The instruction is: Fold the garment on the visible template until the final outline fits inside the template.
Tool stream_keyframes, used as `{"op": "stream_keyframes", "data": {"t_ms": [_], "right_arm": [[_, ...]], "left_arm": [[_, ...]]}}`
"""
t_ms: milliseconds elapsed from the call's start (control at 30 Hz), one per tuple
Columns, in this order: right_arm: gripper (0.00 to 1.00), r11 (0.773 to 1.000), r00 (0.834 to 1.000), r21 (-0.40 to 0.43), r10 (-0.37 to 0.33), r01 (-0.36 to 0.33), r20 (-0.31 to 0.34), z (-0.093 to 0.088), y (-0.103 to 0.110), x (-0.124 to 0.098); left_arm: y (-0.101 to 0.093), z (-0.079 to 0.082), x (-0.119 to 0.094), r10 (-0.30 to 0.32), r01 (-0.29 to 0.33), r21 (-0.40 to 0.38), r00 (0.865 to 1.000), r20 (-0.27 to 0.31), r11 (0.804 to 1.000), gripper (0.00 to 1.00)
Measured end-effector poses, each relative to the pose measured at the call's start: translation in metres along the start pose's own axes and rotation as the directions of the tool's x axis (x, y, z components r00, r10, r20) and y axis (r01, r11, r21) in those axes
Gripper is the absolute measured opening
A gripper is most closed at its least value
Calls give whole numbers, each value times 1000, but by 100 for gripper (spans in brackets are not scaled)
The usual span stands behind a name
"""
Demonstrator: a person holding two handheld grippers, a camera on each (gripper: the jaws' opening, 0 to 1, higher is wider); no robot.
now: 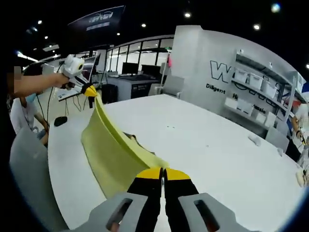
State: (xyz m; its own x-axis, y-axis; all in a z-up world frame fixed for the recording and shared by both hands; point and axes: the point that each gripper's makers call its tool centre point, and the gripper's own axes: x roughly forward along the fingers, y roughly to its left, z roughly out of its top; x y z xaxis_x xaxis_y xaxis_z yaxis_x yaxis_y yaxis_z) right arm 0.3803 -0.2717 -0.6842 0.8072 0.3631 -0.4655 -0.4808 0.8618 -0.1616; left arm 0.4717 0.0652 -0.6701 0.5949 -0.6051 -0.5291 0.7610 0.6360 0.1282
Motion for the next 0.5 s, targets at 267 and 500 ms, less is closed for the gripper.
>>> {"op": "stream_keyframes", "data": {"t_ms": [267, 500], "right_arm": [[0, 1000, 1000, -12, -20, 20, -23, -8, -12, 24], [0, 999, 998, -6, -34, 34, -47, -16, -21, 45]], "left_arm": [[11, -12, 23, 6, -7, -29, 1000, -23, 1000, 2], [21, -16, 41, 10, -12, -57, 999, -33, 998, 2]]}}
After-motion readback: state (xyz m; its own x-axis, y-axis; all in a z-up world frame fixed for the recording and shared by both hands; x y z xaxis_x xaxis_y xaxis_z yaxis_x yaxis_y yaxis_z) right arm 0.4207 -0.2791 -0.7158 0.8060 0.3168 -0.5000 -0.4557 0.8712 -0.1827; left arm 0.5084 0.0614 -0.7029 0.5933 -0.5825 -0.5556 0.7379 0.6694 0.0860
